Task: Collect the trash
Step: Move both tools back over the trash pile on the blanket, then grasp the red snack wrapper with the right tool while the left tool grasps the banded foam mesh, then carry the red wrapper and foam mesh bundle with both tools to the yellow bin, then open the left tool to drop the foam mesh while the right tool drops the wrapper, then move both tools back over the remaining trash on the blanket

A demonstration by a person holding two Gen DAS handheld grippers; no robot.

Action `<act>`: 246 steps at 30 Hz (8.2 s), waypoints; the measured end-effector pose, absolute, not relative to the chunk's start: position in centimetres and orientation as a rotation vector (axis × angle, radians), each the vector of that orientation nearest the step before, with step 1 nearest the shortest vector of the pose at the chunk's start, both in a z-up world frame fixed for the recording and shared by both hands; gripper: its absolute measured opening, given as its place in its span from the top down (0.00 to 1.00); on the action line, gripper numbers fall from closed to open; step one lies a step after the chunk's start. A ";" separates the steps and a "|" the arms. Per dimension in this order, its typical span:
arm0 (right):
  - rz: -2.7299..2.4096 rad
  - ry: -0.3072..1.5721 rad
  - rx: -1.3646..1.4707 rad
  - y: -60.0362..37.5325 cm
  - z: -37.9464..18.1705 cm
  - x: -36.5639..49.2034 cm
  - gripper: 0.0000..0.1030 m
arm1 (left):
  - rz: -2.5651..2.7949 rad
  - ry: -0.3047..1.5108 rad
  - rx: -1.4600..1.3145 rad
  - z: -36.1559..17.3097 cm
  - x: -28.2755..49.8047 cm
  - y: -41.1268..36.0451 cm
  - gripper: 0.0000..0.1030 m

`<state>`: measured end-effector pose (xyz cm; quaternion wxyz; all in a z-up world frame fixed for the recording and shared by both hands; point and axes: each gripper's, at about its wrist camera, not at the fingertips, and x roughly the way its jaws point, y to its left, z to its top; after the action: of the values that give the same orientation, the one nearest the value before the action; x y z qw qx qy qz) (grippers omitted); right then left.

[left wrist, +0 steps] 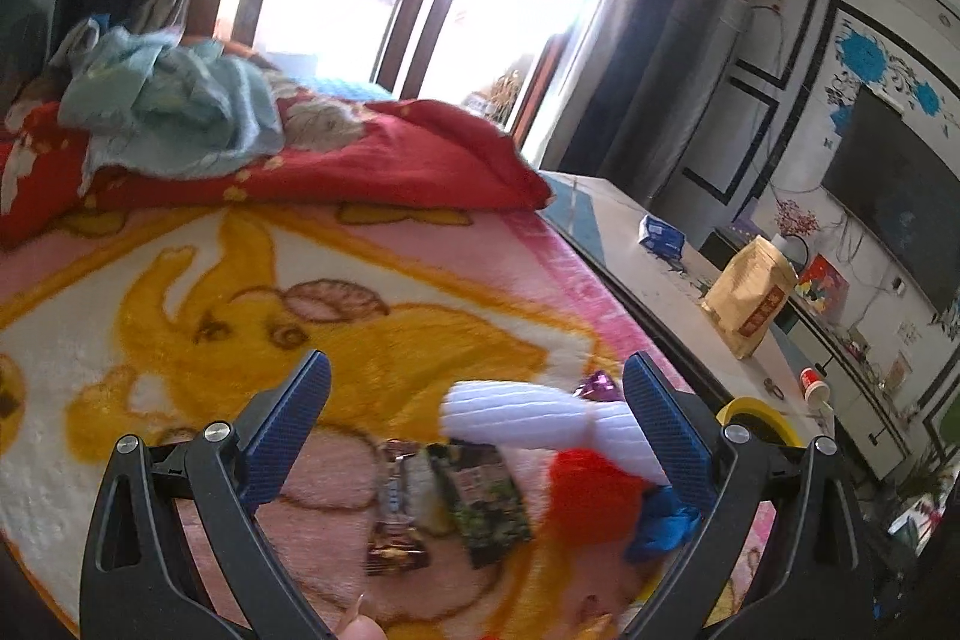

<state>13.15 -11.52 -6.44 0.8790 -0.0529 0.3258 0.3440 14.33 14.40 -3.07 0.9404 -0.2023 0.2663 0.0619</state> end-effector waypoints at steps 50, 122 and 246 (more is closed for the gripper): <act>0.750 0.640 -0.091 -13.4 -4.5 14.2 0.93 | -0.161 0.539 -0.543 -3.7 16.7 13.4 1.00; 0.411 0.541 0.345 -29.5 -0.3 20.5 0.93 | -0.159 0.909 0.008 -9.3 28.3 6.0 0.91; 0.297 0.523 0.109 -24.5 -1.7 17.0 0.16 | -0.127 0.527 -0.277 0.4 17.8 2.7 0.06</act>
<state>17.04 -24.52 -1.75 0.9536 0.0535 0.2576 0.1463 17.77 2.73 0.39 0.9540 -0.1365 0.2594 -0.0628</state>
